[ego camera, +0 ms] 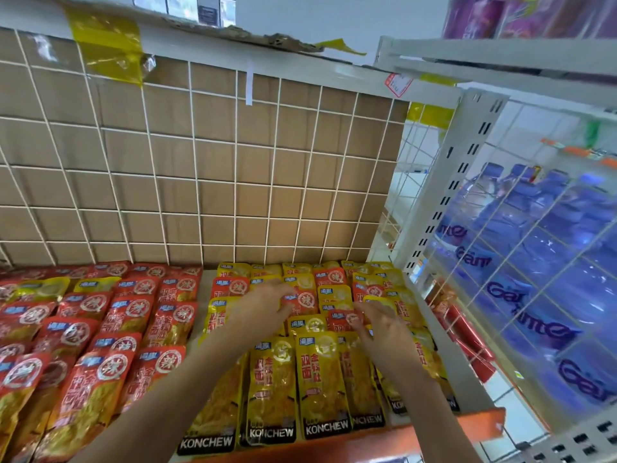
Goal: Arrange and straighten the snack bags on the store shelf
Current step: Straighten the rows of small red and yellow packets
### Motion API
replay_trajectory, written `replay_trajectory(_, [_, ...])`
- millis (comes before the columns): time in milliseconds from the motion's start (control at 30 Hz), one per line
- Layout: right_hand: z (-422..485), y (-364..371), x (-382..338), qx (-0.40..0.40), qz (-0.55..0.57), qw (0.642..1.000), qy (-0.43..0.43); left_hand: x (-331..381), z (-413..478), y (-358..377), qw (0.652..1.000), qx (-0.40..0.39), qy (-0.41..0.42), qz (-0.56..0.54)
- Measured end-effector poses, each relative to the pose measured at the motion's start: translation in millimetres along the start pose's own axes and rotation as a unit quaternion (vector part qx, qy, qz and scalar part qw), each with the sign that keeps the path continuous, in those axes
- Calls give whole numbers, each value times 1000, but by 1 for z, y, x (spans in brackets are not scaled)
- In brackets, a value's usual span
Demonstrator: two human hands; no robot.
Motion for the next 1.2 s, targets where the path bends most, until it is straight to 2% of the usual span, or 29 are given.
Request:
replay_trajectory(167, [10, 6, -3, -41, -21, 999, -24, 2, 19, 25, 992, -57, 8, 116])
replay_trajectory(333, [13, 13, 1, -44, -46, 997, -33, 0, 24, 32, 990, -52, 2, 128])
replay_trajectory(533, [19, 22, 3, -72, -87, 993, -40, -5, 33, 31, 999, -21, -34, 35])
replay_trajectory(667, [31, 23, 7, -96, -47, 994, -16, -10, 36, 35, 997, -31, -71, -12])
replay_trajectory(867, [37, 22, 10, -156, 21, 987, -15, -9, 45, 34, 994, -27, -77, -74])
replay_trajectory(1067, [47, 19, 16, -126, 111, 985, 31, -10, 49, 33, 990, -2, -66, -124])
replay_trajectory(1200, [56, 14, 22, -63, 184, 979, 67, -8, 55, 24, 984, 33, -76, -159])
Point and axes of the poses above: each hand's wrist, its own z-axis towards the middle knuckle, its own y-axis out of the palm, x = y × z, the point moved 7 cm from there along z, towards the middle knuckle, and after that the axes turned 8 degrees about x, right-handed, at the moved point
